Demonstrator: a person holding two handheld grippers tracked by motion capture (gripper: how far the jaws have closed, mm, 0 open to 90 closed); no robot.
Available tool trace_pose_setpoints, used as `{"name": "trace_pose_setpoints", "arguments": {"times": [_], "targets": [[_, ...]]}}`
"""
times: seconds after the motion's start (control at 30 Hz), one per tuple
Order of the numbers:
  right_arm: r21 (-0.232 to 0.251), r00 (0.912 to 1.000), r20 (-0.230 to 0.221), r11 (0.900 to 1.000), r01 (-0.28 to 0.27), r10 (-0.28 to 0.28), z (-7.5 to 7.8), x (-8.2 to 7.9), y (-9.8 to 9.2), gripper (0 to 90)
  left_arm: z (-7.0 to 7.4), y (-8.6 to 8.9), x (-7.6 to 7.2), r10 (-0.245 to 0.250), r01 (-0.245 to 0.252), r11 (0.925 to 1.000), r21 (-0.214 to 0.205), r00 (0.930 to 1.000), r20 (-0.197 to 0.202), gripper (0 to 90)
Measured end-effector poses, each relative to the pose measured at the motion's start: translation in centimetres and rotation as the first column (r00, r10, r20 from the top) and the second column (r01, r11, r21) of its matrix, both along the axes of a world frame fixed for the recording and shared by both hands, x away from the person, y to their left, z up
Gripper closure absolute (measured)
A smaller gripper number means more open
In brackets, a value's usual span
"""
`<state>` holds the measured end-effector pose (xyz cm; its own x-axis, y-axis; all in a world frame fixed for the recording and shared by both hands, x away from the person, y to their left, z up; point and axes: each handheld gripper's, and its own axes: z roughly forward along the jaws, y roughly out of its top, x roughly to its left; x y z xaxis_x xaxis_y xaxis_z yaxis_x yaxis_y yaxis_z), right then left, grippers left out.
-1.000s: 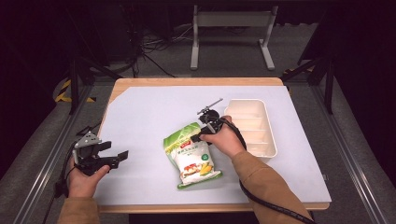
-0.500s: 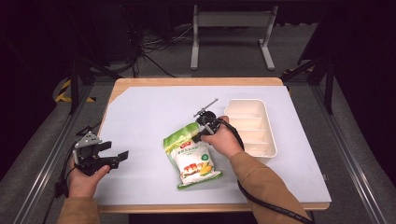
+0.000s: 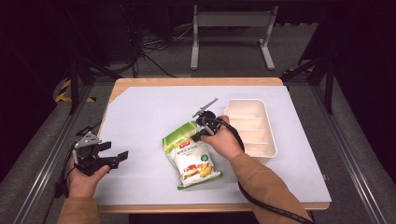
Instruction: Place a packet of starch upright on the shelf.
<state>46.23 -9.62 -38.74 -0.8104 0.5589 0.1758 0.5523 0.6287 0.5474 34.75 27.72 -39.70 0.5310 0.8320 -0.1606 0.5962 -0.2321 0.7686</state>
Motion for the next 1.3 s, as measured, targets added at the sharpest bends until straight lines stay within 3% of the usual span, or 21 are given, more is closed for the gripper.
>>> {"name": "trace_pose_setpoints", "arguments": {"times": [0.27, 0.57, 0.67, 0.8, 0.93, 1.3], "targets": [[0.059, 0.9969, 0.063, 0.9969, -0.052, 0.048, 2.3, -1.5, 0.0, 88.9, -0.1, 0.0, 0.0, -0.001, 0.001, 1.0000, 0.005, 1.0000, -0.001, 18.6], [0.106, 0.9853, 0.139, 0.9877, -0.115, 0.100, 5.1, -3.7, 0.4, 89.1, 0.0, 0.0, 0.0, 0.002, -0.002, 1.0000, 0.000, 1.0000, 0.000, 18.6], [0.120, 0.9774, 0.176, 0.9829, -0.139, 0.117, 6.1, -4.5, 0.5, 89.1, 0.0, 0.1, 0.0, 0.009, -0.009, 1.0000, 0.002, 0.9999, 0.004, 18.6], [0.142, 0.9704, 0.191, 0.9740, -0.176, 0.148, 6.9, -5.0, 0.5, 89.1, 0.0, 0.1, -0.1, 0.015, -0.015, 0.9999, -0.003, 0.9998, 0.010, 18.6], [0.171, 0.9585, 0.223, 0.9608, -0.218, 0.178, 8.2, -5.8, 0.3, 89.1, 0.0, 0.1, -0.1, 0.014, -0.014, 0.9999, 0.001, 0.9999, 0.008, 18.7], [0.202, 0.9283, 0.320, 0.9435, -0.263, 0.190, 10.2, -6.2, -0.7, 89.2, -0.1, 0.0, 0.0, 0.020, -0.020, 0.9998, -0.005, 0.9998, 0.005, 18.7]]}}
